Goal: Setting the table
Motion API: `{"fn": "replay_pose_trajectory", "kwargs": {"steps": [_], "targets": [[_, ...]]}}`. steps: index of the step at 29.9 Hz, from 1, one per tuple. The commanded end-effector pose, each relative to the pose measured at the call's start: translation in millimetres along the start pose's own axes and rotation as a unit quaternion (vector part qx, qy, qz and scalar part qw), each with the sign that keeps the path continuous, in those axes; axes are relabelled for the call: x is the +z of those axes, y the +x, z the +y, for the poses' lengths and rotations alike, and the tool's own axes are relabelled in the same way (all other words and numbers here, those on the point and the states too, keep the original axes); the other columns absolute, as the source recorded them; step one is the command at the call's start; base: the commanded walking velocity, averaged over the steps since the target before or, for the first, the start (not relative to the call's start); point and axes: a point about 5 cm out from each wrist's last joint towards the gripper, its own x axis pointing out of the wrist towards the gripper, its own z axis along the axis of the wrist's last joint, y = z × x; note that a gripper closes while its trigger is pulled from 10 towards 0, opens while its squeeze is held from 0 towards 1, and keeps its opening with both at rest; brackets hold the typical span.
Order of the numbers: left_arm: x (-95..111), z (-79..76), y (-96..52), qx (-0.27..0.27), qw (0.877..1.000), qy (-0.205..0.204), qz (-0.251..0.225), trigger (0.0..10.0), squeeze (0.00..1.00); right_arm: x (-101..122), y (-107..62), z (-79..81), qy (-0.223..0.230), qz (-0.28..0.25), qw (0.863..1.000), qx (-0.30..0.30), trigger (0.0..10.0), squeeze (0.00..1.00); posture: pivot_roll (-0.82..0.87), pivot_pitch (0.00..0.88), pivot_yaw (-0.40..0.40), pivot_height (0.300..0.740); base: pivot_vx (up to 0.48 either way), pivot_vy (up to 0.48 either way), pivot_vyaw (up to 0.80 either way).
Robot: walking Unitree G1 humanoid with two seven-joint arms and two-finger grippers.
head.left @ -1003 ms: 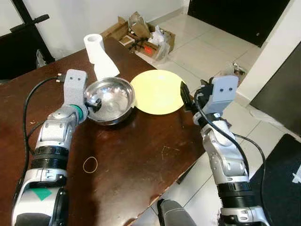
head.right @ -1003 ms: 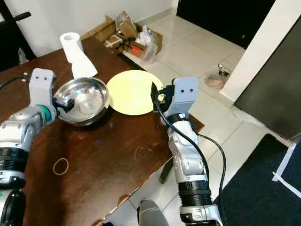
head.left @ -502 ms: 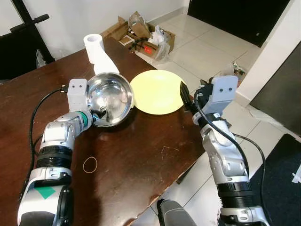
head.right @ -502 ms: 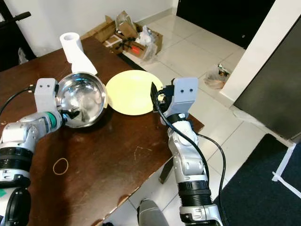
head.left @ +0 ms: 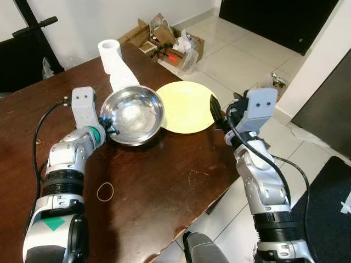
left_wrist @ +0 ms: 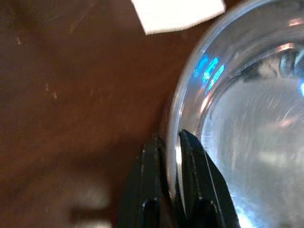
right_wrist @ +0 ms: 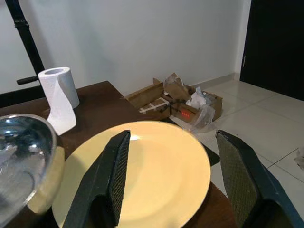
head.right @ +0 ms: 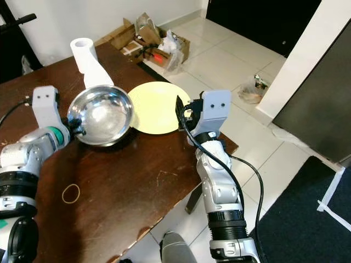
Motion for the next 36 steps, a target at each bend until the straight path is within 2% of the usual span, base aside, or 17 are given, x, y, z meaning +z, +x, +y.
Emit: {"fn": "replay_pose_trajectory", "kwargs": {"steps": [1, 11, 13, 14, 15, 16, 17, 18, 19, 23, 26, 28, 30, 33, 34, 36], "targets": [[-16, 7.9, 0.0, 0.027, 0.999, 0.0, 0.028, 0.0, 0.0, -4, -0.3, -1.1, -0.005, 0.01, 1.0, 0.001, 10.0, 0.0, -0.2, 0.0, 0.037, 0.74, 0.0, 0.0, 0.0], [-16, 12.0, -2.4, 0.043, 0.999, 0.004, 0.014, 0.0, 0.0, -3, 0.4, -0.5, -0.006, 0.01, 1.0, 0.004, 10.0, 0.0, -0.2, 0.0, 0.033, 0.74, 0.0, 0.0, 0.0], [-8, 13.8, -4.4, 0.05, 0.999, 0.0, -0.02, 0.0, 0.0, -3, 0.6, -0.5, -0.006, 0.009, 1.0, 0.004, 10.0, 0.0, -0.2, 0.0, 0.033, 0.74, 0.0, 0.0, 0.0], [-8, 13.8, -4.4, 0.05, 0.999, 0.0, -0.02, 0.0, 0.0, -3, 0.6, -0.5, -0.006, 0.009, 1.0, 0.004, 10.0, 0.0, -0.2, 0.0, 0.033, 0.74, 0.0, 0.0, 0.0], [1, 14.6, -6.4, 0.054, 0.997, -0.006, -0.049, 0.0, 0.0, -3, 0.5, -0.6, -0.006, 0.009, 1.0, 0.004, 10.0, 0.0, -0.2, 0.0, 0.033, 0.74, 0.0, 0.0, 0.0], [11, 16.1, -9.0, 0.059, 0.995, -0.016, -0.081, 6.6, 0.0, -3, 0.4, -0.7, -0.006, 0.009, 1.0, 0.004, 10.0, 0.0, -0.2, 0.0, 0.032, 0.74, 0.0, 0.0, 0.0], [22, 18.5, -12.8, 0.064, 0.99, -0.037, -0.117, 10.0, 0.0, -3, 0.3, -0.9, -0.006, 0.008, 1.0, 0.004, 10.0, 0.0, -0.2, 0.0, 0.033, 0.74, 0.0, 0.0, 0.0], [42, 21.5, -21.1, 0.064, 0.981, -0.073, -0.169, 10.0, 0.0, -2, 0.2, -1.1, -0.006, 0.007, 1.0, 0.004, 10.0, 0.0, -0.2, 0.0, 0.032, 0.74, 0.0, 0.0, 0.0], [49, 22.1, -25.1, 0.06, 0.977, -0.086, -0.187, 10.0, 0.0, -1, 0.1, -1.2, -0.006, 0.006, 1.0, 0.004, 10.0, 0.0, -0.2, 0.0, 0.032, 0.74, 0.0, 0.0, 0.0], [60, 21.9, -31.4, 0.047, 0.971, -0.101, -0.213, 10.0, 0.0, 0, 0.0, -1.1, -0.004, 0.004, 1.0, 0.004, 10.0, 0.0, -0.19, 0.002, 0.031, 0.74, 0.0, 0.0, 0.0], [83, 11.9, -53.7, -0.024, 0.955, -0.108, -0.274, 10.0, 0.0, 12, 3.0, 3.1, 0.008, -0.017, 1.0, 0.013, 10.0, 0.0, -0.18, 0.006, 0.028, 0.74, 0.0, 0.0, 0.0], [83, 11.9, -53.7, -0.024, 0.955, -0.108, -0.274, 10.0, 0.0, 12, 3.0, 3.1, 0.008, -0.017, 1.0, 0.013, 10.0, 0.0, -0.18, 0.006, 0.028, 0.74, 0.0, 0.0, 0.0], [88, 0.1, -64.7, -0.063, 0.95, -0.095, -0.291, 10.0, 0.0, 26, 7.9, 10.5, 0.03, -0.04, 0.998, 0.033, 10.0, 0.0, -0.18, 0.01, 0.024, 0.74, 0.0, 0.0, 0.0], [88, -4.6, -67.2, -0.073, 0.948, -0.093, -0.295, 10.0, 0.0, 33, 9.7, 14.9, 0.039, -0.051, 0.997, 0.047, 10.0, 0.0, -0.18, 0.01, 0.023, 0.74, 0.0, 0.0, 0.0], [86, -10.1, -68.6, -0.081, 0.948, -0.088, -0.294, 10.0, 0.0, 40, 11.5, 22.9, 0.051, -0.063, 0.994, 0.076, 10.0, 1.0, -0.18, 0.011, 0.023, 0.74, 0.0, 0.0, 0.0], [84, -13.7, -69.6, -0.085, 0.948, -0.088, -0.294, 10.0, 0.0, 44, 12.1, 29.0, 0.058, -0.07, 0.991, 0.099, 10.0, 1.0, -0.18, 0.011, 0.023, 0.74, 0.0, 0.0, 0.0]]}}
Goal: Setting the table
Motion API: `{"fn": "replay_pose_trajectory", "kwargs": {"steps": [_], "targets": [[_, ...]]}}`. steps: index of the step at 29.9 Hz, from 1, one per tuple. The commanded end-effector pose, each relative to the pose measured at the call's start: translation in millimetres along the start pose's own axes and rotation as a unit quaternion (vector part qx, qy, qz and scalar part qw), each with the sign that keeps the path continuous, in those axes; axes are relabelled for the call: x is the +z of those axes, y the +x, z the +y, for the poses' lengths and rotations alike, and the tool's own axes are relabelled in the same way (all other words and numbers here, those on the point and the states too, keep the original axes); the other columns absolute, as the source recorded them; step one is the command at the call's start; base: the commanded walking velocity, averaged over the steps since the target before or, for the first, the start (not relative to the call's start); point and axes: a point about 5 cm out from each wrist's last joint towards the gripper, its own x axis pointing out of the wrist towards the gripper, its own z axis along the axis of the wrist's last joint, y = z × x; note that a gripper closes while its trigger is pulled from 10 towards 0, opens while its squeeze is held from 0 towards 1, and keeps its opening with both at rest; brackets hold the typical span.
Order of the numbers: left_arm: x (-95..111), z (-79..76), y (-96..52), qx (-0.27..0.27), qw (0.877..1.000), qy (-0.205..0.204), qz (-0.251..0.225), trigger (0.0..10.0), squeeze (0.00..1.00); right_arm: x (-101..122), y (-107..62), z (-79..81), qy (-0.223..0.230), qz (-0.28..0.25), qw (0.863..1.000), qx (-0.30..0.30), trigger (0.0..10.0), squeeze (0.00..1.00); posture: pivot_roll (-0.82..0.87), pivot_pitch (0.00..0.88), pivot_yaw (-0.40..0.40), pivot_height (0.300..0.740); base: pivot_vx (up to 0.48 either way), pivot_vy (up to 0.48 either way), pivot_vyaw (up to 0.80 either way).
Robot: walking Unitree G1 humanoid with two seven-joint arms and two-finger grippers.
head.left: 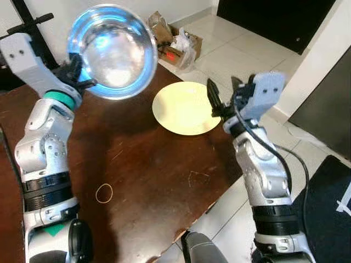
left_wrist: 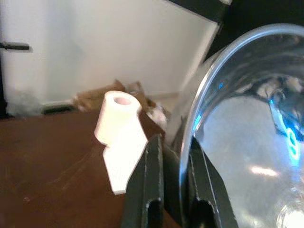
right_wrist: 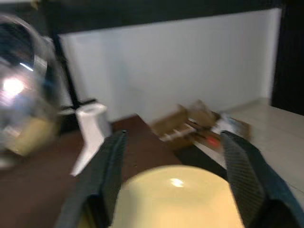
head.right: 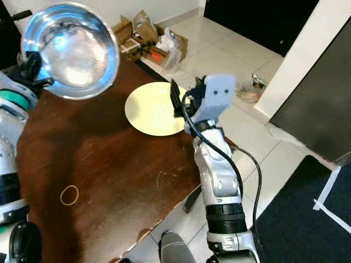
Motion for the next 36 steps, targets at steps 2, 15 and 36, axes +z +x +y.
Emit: {"fn": "replay_pose_trajectory", "kwargs": {"steps": [2, 15, 36], "targets": [[-7, -9.3, -5.7, -0.015, 1.0, -0.001, 0.01, 10.0, 0.0, 1, 3.6, 18.6, 0.026, 0.0, 0.998, 0.059, 10.0, 1.0, -0.18, 0.013, 0.026, 0.74, 0.0, 0.0, 0.0], [-17, -20.2, -13.7, -0.038, 0.998, 0.042, 0.025, 10.0, 0.0, -14, 3.3, 44.8, 0.076, 0.045, 0.988, 0.124, 10.0, 1.0, -0.19, 0.023, 0.025, 0.74, 0.0, 0.0, 0.0], [-15, -24.2, -27.9, -0.05, 0.982, 0.182, -0.006, 10.0, 0.0, -42, -4.9, 86.8, 0.264, 0.156, 0.917, 0.254, 10.0, 0.0, -0.18, 0.035, 0.0, 0.74, 0.0, 0.0, 0.0]]}}
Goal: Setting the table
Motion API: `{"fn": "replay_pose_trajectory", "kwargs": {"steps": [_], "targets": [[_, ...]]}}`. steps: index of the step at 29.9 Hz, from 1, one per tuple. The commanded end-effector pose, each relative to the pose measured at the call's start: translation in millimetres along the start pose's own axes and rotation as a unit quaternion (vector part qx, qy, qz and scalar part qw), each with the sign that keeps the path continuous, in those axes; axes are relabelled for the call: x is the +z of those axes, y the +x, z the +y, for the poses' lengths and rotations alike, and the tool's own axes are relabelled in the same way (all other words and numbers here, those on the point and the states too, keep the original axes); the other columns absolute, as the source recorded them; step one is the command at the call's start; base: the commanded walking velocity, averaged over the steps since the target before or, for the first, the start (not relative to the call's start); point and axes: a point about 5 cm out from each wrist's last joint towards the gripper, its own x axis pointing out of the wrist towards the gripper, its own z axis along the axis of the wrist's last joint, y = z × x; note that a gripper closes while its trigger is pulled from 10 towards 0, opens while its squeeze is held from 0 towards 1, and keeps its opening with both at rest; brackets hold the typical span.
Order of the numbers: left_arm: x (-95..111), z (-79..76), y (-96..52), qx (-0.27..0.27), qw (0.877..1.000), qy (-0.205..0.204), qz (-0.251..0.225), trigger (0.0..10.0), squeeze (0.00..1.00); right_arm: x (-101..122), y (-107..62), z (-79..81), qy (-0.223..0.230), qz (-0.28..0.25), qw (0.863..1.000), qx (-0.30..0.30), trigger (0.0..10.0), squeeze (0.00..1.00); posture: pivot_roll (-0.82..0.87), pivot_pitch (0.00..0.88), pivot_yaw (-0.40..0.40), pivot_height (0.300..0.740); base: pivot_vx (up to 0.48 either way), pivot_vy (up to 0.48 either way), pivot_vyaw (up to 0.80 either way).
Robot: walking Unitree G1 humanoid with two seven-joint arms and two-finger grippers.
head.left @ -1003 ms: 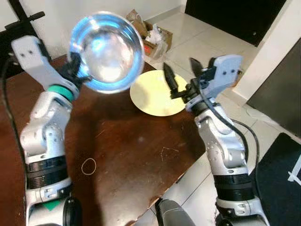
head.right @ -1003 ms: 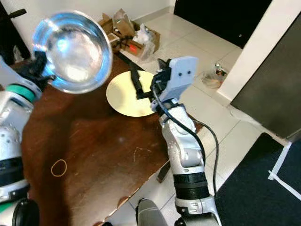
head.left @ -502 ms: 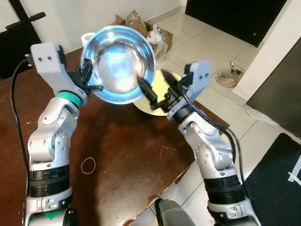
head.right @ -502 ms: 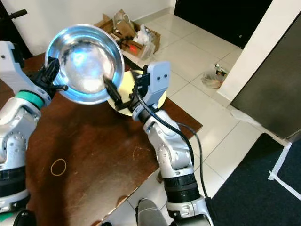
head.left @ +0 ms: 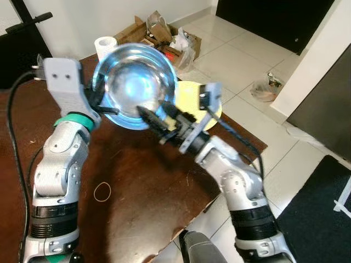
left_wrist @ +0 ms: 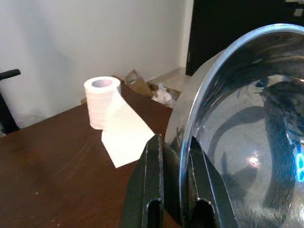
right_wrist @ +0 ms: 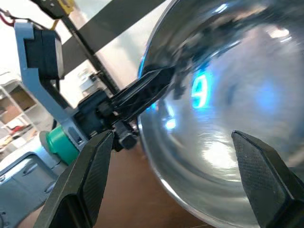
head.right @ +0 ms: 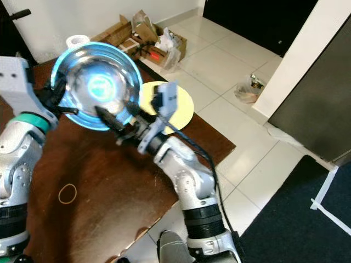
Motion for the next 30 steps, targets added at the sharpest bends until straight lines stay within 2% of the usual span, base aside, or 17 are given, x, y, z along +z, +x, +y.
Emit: {"fn": "replay_pose_trajectory", "kwargs": {"steps": [1, 3, 4, 5, 8, 14, 18, 19, 23, 26, 30], "targets": [[9, 0.3, -3.0, -0.001, 1.0, 0.013, -0.026, 10.0, 0.0, -4, 0.0, -1.9, 0.008, 0.011, 1.0, -0.001, 10.0, 0.0, -0.18, 0.035, 0.0, 0.74, 0.0, 0.0, 0.0], [15, 0.4, -6.2, -0.004, 0.998, 0.045, -0.04, 10.0, 0.0, -12, 3.5, -3.9, 0.012, 0.036, 0.999, -0.003, 10.0, 0.0, -0.18, 0.038, -0.004, 0.74, 0.0, 0.0, 0.0], [15, 0.4, -6.2, -0.004, 0.998, 0.045, -0.04, 10.0, 0.0, -12, 3.5, -3.9, 0.012, 0.036, 0.999, -0.003, 10.0, 0.0, -0.18, 0.038, -0.004, 0.74, 0.0, 0.0, 0.0], [19, 1.7, -7.6, 0.002, 0.996, 0.069, -0.05, 10.0, 0.0, -14, 5.6, -5.0, 0.008, 0.046, 0.999, -0.006, 10.0, 0.0, -0.17, 0.041, -0.007, 0.74, 0.0, 0.0, 0.0], [26, 11.5, -8.7, 0.054, 0.988, 0.125, -0.069, 10.0, 0.0, -12, 7.9, -10.7, -0.021, 0.05, 0.998, -0.033, 10.0, 0.0, -0.17, 0.041, -0.011, 0.74, 0.0, 0.0, 0.0], [27, 17.7, -8.8, 0.082, 0.984, 0.142, -0.076, 10.0, 0.0, -6, 5.4, -14.6, -0.038, 0.042, 0.997, -0.046, 10.0, 0.0, -0.17, 0.041, -0.012, 0.74, 0.0, 0.0, 0.0], [29, 22.9, -8.1, 0.095, 0.983, 0.137, -0.081, 10.0, 0.0, 7, -11.3, -25.4, -0.054, 0.03, 0.995, -0.073, 10.0, 0.0, -0.18, 0.036, -0.011, 0.74, 0.0, 0.0, 0.0], [30, 20.5, -7.9, 0.083, 0.985, 0.125, -0.08, 10.0, 0.0, 7, -16.6, -30.3, -0.057, 0.031, 0.994, -0.085, 10.0, 0.0, -0.18, 0.035, -0.011, 0.74, 0.0, 0.0, 0.0], [30, 13.7, -8.1, 0.053, 0.99, 0.104, -0.077, 10.0, 0.0, 6, -20.8, -36.1, -0.058, 0.033, 0.993, -0.099, 10.0, 0.0, -0.18, 0.032, -0.01, 0.74, 0.0, 0.0, 0.0], [25, -7.6, -13.8, -0.05, 0.995, 0.069, -0.057, 10.0, 0.0, 8, -18.1, -42.2, -0.054, 0.02, 0.992, -0.114, 10.0, 0.0, -0.17, 0.027, -0.008, 0.74, 0.0, 0.0, 0.0], [24, -15.5, -16.5, -0.085, 0.992, 0.07, -0.055, 10.0, 0.0, 12, -14.9, -44.5, -0.054, 0.013, 0.991, -0.119, 10.0, 0.0, -0.17, 0.024, -0.008, 0.74, 0.0, 0.0, 0.0]]}}
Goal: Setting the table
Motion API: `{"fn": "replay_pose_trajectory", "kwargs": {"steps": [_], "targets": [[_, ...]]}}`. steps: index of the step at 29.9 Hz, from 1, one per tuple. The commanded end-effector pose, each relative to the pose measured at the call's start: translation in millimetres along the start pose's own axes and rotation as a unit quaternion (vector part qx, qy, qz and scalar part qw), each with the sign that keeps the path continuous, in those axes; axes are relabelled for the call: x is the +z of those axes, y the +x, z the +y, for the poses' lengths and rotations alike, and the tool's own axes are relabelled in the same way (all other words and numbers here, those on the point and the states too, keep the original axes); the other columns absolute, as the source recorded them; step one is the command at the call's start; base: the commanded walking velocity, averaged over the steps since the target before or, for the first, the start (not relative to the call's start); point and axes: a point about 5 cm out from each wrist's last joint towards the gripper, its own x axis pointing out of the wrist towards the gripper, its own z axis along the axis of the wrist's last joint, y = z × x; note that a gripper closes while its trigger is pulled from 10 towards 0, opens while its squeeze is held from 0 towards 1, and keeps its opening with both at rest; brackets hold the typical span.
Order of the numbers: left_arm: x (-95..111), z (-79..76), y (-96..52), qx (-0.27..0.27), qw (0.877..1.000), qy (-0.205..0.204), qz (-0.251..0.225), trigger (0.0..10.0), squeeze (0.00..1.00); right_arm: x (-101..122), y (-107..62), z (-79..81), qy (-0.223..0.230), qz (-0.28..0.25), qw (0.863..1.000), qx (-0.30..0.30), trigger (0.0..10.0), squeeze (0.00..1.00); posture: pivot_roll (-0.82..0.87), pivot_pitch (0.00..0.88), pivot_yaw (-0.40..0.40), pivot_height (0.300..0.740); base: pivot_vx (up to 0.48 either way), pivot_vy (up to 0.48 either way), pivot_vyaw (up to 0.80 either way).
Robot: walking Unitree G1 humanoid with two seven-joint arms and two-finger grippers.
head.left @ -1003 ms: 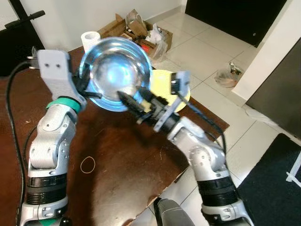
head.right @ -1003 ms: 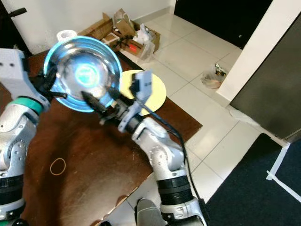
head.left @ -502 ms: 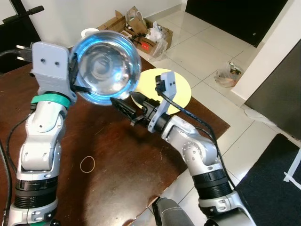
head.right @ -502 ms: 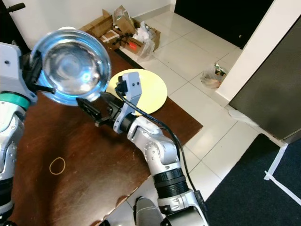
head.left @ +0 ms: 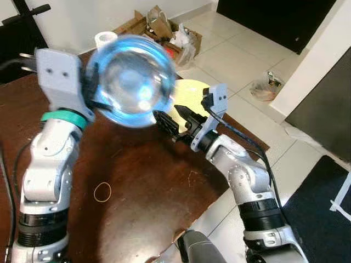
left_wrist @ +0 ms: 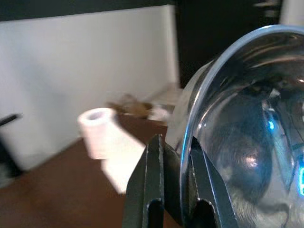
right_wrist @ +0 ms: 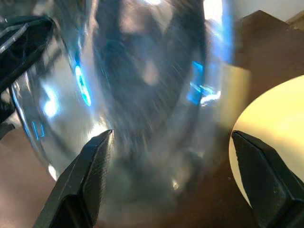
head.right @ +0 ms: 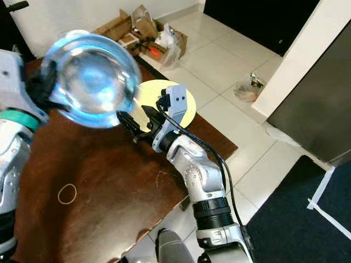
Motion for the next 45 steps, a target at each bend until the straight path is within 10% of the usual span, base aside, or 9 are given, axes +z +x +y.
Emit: {"fn": "replay_pose_trajectory", "kwargs": {"steps": [1, 14, 15, 16, 38, 39, 45], "targets": [[4, -2.6, -2.7, -0.015, 1.0, 0.001, -0.008, 10.0, 0.0, 2, -0.1, -4.0, 0.0, -0.007, 1.0, -0.011, 10.0, 0.0, -0.17, 0.024, -0.008, 0.74, 0.0, 0.0, 0.0], [9, -18.2, -6.7, -0.086, 0.996, -0.028, -0.014, 10.0, 0.0, 0, 3.9, -13.1, 0.001, 0.002, 0.999, -0.047, 10.0, 0.0, -0.17, 0.024, -0.008, 0.74, 0.0, 0.0, 0.0], [10, -19.3, -7.3, -0.094, 0.995, -0.033, -0.014, 10.0, 0.0, -1, 4.1, -15.4, 0.002, 0.005, 0.998, -0.058, 8.9, 0.0, -0.17, 0.026, -0.008, 0.74, 0.0, 0.0, 0.0], [11, -20.7, -8.0, -0.102, 0.994, -0.034, -0.015, 10.0, 0.0, -2, 4.0, -15.9, 0.002, 0.003, 0.998, -0.06, 0.0, 0.0, -0.17, 0.026, -0.007, 0.74, 0.0, 0.0, 0.0], [4, -33.3, -9.2, -0.139, 0.99, 0.009, -0.002, 10.0, 0.0, 4, 3.5, -5.9, 0.012, -0.047, 0.998, -0.034, 0.0, 0.0, -0.17, 0.028, -0.005, 0.74, 0.0, 0.0, 0.0], [3, -34.0, -8.2, -0.138, 0.99, 0.004, -0.002, 10.0, 1.0, 4, 3.6, -5.7, 0.012, -0.05, 0.998, -0.034, 0.0, 0.0, -0.17, 0.028, -0.004, 0.74, 0.0, 0.0, 0.0], [5, -32.0, -5.2, -0.138, 0.99, -0.009, -0.008, 10.0, 1.0, 6, 3.4, -6.3, 0.013, -0.061, 0.997, -0.038, 0.0, 0.0, -0.17, 0.027, -0.003, 0.74, 0.0, 0.0, 0.0]]}}
